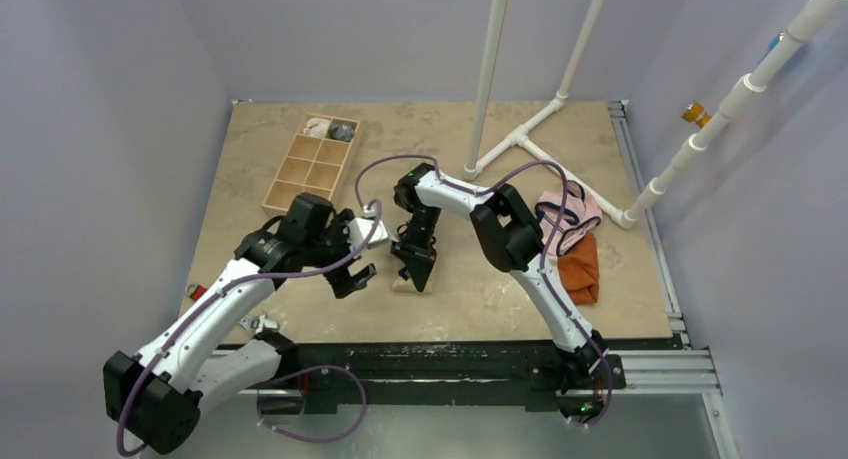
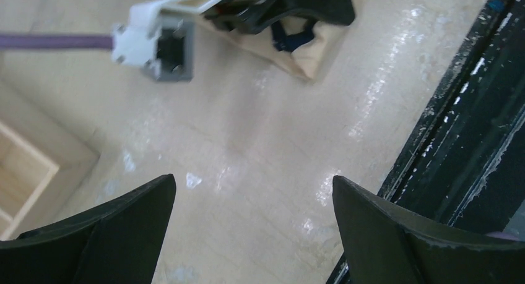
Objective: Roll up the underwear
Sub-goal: Roll the underwear to the center of the board.
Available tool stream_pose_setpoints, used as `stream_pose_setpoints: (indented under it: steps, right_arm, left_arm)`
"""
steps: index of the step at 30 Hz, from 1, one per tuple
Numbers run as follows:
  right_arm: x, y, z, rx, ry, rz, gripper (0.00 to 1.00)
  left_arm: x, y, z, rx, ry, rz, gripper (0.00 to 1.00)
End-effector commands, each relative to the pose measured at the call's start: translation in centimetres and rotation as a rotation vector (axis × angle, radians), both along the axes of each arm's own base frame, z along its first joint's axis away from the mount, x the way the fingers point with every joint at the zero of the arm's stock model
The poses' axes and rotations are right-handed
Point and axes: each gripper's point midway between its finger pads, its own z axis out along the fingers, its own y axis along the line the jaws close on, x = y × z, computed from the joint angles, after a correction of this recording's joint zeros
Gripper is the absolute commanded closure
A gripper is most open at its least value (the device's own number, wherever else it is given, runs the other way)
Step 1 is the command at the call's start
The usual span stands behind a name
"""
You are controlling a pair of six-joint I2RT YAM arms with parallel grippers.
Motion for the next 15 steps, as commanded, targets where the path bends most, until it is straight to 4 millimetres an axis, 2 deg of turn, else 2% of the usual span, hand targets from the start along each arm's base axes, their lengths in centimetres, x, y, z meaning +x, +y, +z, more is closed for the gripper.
stream_pose_setpoints:
  steps: [1,7,10,15]
  right_arm:
    - [1.4,-1.4,-5.2,-0.026,-0.073,0.078,0.98]
    - [1.3,-2.5,-5.8,-0.039,-0.03,0.052,0.98]
    - [1.0,-3.3,-6.0,-0.053,-0.024,0.057,0.98]
    - [1.0,-5.2,-6.4,-0.089,-0.01,0.051,0.98]
  left_arm:
    - [0.3,-5.2,-0.5,0.01,-0.088,-0.206,0.04]
    - [-0.1,-10.9,-3.8,0.116,-0.131,-0.379,0.09]
    - [0.0,-12.9,-5.3,0.155,-0.157,-0.423,0.1]
    - [0.1,-15.3,-6.4,0.151,-0.164,-0.446,0.11]
